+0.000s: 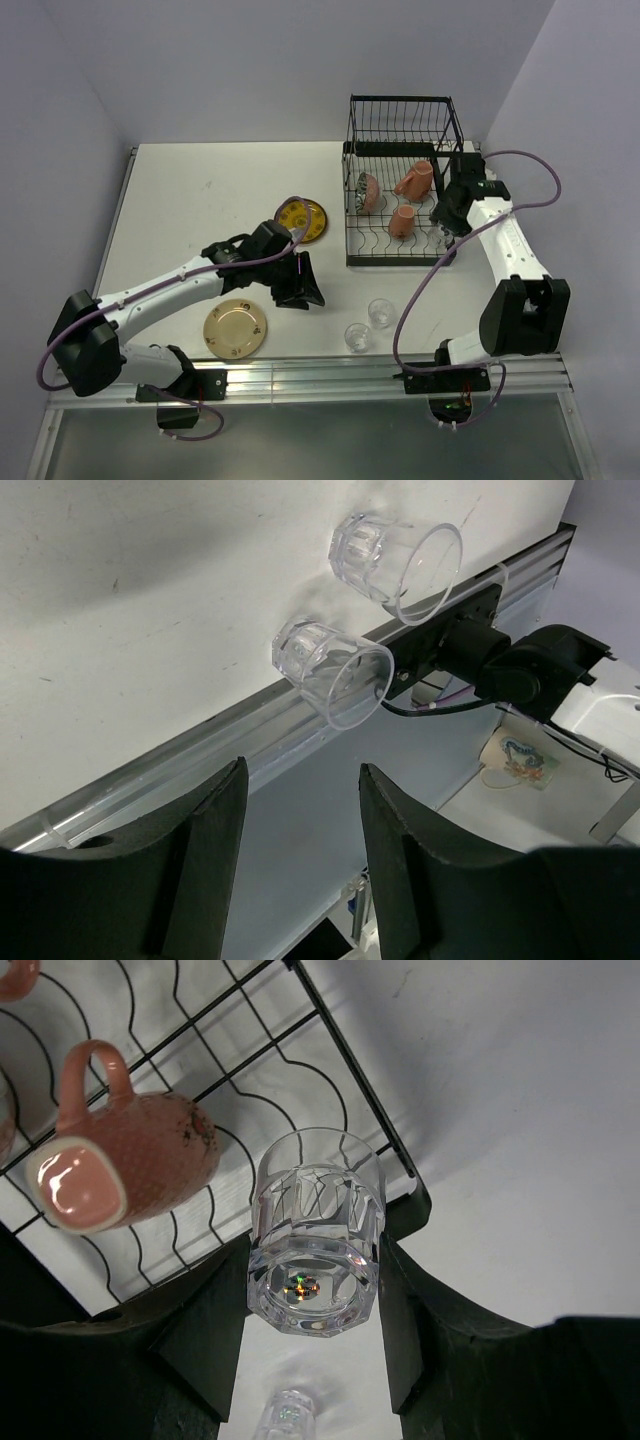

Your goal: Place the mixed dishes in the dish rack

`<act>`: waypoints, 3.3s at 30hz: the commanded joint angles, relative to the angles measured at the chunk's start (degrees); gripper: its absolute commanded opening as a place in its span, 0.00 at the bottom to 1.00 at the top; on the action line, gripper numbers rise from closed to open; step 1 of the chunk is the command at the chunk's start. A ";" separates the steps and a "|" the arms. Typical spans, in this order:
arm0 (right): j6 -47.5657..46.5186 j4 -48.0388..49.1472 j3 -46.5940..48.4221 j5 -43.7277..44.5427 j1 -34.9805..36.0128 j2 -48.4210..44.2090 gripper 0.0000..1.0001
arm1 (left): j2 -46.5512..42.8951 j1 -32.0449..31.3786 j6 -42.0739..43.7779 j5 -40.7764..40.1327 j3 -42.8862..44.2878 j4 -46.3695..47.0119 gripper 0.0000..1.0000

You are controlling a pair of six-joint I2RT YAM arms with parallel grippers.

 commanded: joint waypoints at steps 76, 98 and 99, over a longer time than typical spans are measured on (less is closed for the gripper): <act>0.18 -1.78 -2.65 -9.02 1.19 -14.66 1.00 | 28.19 -13.21 6.98 -2.23 11.22 2.09 0.56; 15.63 14.89 -9.93 -62.97 11.04 -30.31 1.00 | 0.35 5.24 -2.56 20.78 14.83 9.71 0.00; 18.35 19.18 -11.68 -64.64 11.04 -30.40 1.00 | -0.09 5.77 -4.95 23.67 14.48 12.95 0.00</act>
